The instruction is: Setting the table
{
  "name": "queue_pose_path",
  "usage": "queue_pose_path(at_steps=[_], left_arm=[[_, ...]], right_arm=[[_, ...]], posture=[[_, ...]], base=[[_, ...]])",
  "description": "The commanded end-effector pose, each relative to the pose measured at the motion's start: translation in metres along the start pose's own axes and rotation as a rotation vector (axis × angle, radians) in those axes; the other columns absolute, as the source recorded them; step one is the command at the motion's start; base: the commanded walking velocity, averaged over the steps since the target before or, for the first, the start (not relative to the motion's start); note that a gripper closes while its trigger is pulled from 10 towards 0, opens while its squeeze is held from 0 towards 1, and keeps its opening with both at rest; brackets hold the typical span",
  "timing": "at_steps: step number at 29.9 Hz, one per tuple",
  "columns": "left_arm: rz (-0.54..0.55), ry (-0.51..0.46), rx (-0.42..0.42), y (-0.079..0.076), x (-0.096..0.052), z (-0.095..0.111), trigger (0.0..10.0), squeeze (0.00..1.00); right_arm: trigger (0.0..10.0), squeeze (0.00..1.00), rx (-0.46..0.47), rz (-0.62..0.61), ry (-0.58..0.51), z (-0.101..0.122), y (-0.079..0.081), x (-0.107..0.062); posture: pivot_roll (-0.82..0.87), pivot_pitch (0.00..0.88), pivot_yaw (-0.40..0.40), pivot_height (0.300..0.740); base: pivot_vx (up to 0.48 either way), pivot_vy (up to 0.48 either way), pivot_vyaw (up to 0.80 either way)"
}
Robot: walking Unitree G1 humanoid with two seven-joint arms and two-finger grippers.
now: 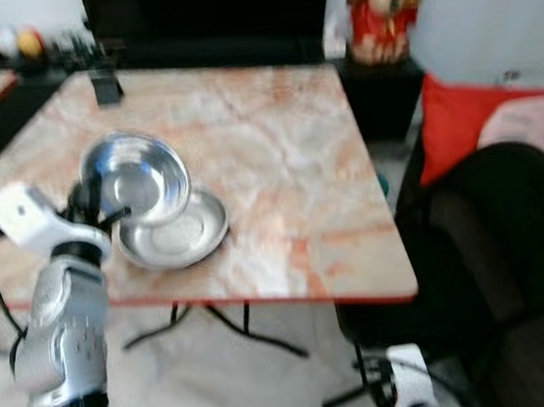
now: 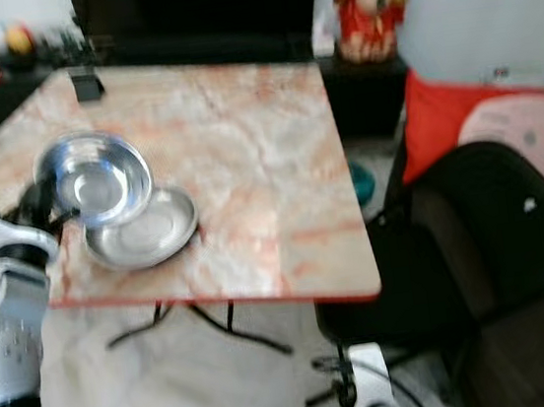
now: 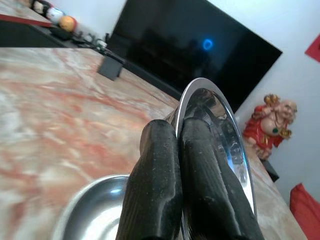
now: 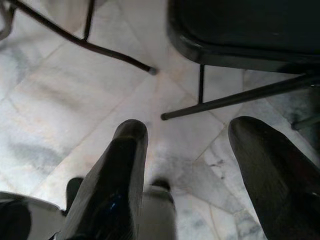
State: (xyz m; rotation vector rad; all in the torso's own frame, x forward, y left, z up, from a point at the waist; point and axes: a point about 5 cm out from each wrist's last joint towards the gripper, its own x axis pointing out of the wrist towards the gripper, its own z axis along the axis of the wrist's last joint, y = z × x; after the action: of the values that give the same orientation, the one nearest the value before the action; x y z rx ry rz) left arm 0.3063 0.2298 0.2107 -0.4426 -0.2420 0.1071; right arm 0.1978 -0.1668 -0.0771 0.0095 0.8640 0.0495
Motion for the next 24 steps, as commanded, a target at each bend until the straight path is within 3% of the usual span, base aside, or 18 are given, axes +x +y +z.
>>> queue_pose_path(at_steps=[1,6,11,16,17,21,24], left_arm=[[-0.019,0.016,-0.016,-0.006,0.003,-0.002,10.0,0.0],[0.012,0.024,-0.037,-0.004,0.003,-0.003,10.0,0.0],[0.099,0.111,-0.101,0.012,-0.001,-0.01,10.0,0.0],[0.113,0.194,-0.096,0.018,-0.006,-0.016,10.0,0.0],[0.114,0.216,-0.137,0.021,-0.008,-0.015,10.0,0.0],[0.081,0.245,-0.16,0.02,-0.011,-0.01,10.0,0.0],[0.11,0.282,-0.124,0.025,-0.018,-0.005,10.0,0.0]], right_arm=[[10.0,0.0,0.003,-0.023,0.007,-0.002,-0.009,-0.001],[10.0,0.0,0.004,-0.023,0.008,-0.002,-0.009,-0.001],[10.0,0.0,0.003,-0.022,0.009,-0.002,-0.009,-0.001],[10.0,0.0,0.001,-0.02,0.009,-0.002,-0.009,-0.001],[10.0,0.0,0.0,-0.02,0.009,-0.002,-0.009,-0.002],[10.0,0.0,-0.001,-0.02,0.01,-0.002,-0.009,-0.001],[10.0,0.0,-0.002,-0.019,0.011,-0.002,-0.009,-0.001]], posture=[[0.01,0.0,-0.061,0.719],[0.01,0.0,-0.059,0.719],[0.01,0.0,-0.057,0.719],[0.01,0.0,-0.057,0.719],[0.01,0.0,-0.058,0.719],[0.01,0.0,-0.058,0.719],[0.01,0.0,-0.059,0.719]], base=[[0.364,0.0,0.0],[0.344,0.0,0.0],[0.0,0.0,0.0],[0.0,0.0,0.0],[0.0,0.0,0.0],[0.0,0.0,0.0],[0.0,0.0,0.0]])
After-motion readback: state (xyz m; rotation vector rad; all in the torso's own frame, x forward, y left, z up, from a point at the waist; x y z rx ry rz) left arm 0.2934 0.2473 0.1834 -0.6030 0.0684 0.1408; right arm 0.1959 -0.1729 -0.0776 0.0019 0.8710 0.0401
